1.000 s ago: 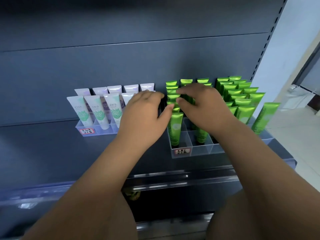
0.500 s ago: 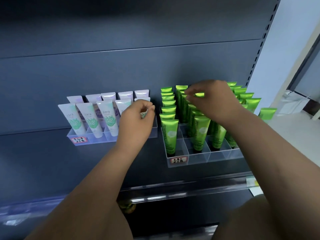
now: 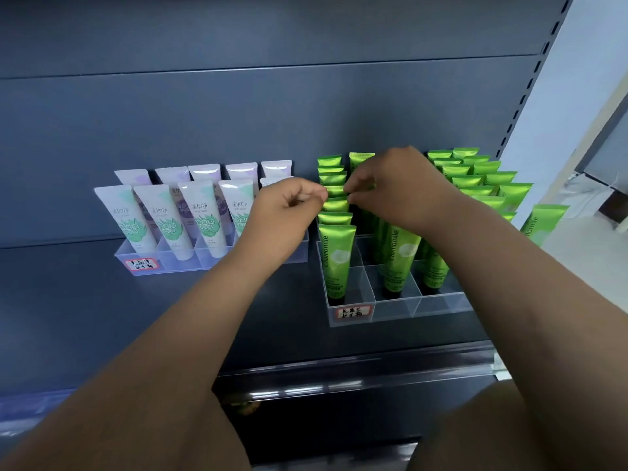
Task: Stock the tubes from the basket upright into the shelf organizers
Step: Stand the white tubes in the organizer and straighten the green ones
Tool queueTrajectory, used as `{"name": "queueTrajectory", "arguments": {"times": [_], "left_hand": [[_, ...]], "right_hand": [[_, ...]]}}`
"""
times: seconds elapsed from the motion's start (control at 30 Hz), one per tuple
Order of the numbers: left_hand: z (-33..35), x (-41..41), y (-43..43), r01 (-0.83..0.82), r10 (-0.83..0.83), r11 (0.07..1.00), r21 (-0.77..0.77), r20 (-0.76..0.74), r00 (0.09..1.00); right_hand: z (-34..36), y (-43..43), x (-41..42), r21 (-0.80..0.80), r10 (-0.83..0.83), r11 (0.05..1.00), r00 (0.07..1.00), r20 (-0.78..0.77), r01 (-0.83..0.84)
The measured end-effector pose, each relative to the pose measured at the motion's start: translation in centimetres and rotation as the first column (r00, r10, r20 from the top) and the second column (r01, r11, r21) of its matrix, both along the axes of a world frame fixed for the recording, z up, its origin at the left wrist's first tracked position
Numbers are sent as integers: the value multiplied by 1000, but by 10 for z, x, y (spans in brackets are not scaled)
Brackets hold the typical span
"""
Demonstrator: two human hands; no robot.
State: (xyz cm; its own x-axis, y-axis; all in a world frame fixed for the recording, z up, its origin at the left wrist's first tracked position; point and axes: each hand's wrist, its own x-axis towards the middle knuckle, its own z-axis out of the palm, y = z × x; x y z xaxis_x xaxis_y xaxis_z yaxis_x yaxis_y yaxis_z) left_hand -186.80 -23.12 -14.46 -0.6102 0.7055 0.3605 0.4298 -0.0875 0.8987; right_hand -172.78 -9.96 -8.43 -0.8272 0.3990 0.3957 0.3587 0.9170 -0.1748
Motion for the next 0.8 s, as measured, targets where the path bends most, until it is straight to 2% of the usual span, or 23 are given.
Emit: {"name": "queueTrajectory", "arguments": {"times": [0.33,0.5,0.63,0.8], "left_hand": [[7,-13,-1,31,-27,996,-81,41,999],[8,-14,1,106,-87,991,-83,204,975],[4,-20,0,118,-103,987,-112,131,986],[1,-22,1,99,-98,993,-66,11,995]], "right_hand": [[-6,-1,-10,-11,-4,1000,999,-38,4],[-4,-5,-12,-58,-53,997,996,-77,49],[-6,-6,-13,-118,-70,991,994,-90,59],[-7,-8,-17,-165,-89,984,991,-98,72]]}}
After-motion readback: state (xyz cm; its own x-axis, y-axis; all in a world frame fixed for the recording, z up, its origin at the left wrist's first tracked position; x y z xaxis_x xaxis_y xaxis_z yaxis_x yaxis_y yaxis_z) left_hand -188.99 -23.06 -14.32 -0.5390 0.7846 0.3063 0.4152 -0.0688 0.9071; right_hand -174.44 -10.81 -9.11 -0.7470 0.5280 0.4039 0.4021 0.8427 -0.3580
